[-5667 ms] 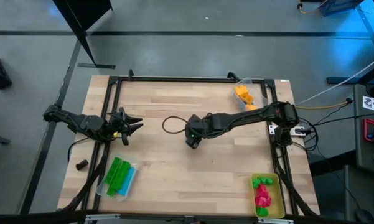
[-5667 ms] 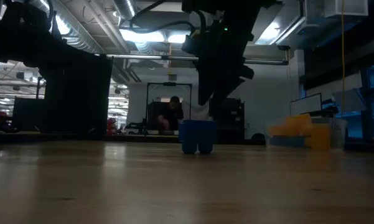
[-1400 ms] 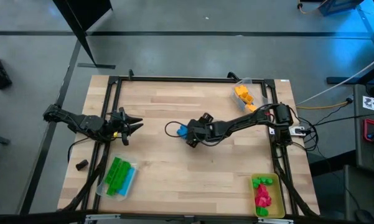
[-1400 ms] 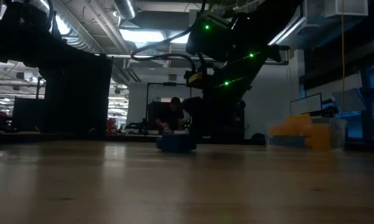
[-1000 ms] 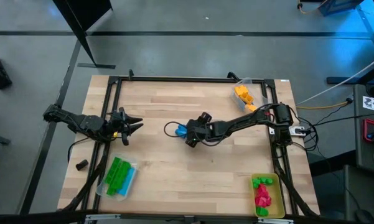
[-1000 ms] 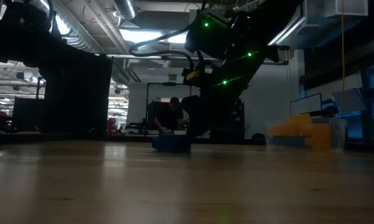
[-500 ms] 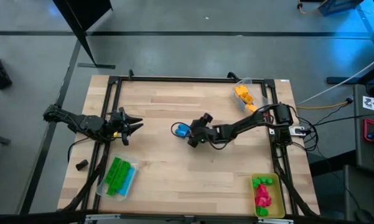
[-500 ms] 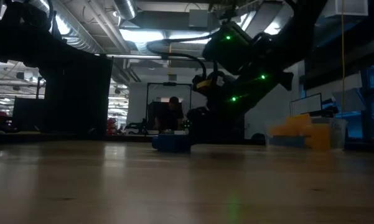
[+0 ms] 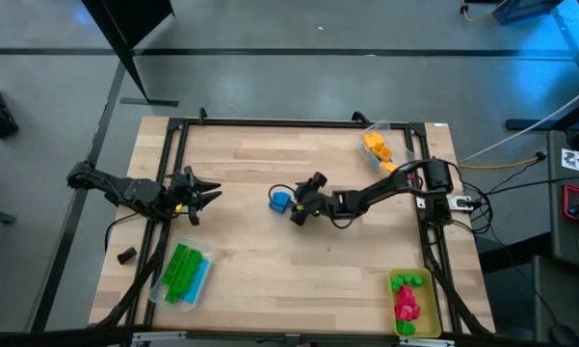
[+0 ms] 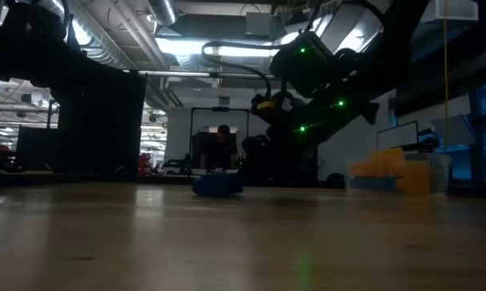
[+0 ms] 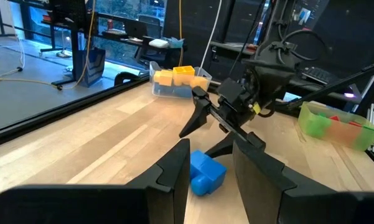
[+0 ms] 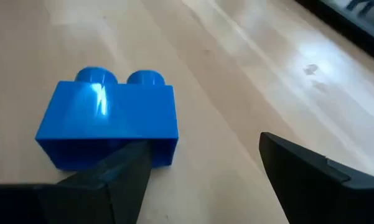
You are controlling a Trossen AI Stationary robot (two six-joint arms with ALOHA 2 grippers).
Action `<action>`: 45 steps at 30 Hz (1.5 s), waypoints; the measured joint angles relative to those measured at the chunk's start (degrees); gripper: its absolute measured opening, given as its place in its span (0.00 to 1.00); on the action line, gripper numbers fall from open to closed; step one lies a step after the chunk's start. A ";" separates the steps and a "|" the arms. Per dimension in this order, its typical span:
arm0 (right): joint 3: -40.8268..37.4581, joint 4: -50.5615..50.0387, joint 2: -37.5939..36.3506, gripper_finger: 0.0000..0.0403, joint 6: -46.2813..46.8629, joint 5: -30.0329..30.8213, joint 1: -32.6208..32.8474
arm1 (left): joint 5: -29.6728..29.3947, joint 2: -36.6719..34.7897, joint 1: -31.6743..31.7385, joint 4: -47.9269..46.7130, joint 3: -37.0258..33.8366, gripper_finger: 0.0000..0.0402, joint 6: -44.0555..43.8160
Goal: Sort blocks by size
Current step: Put the 2 stud blue game piece into the top transparent bin
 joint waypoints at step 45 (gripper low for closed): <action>0.10 18.89 8.31 0.23 -13.44 -15.41 -3.97 | 0.00 0.02 0.00 0.01 -0.02 0.27 -0.01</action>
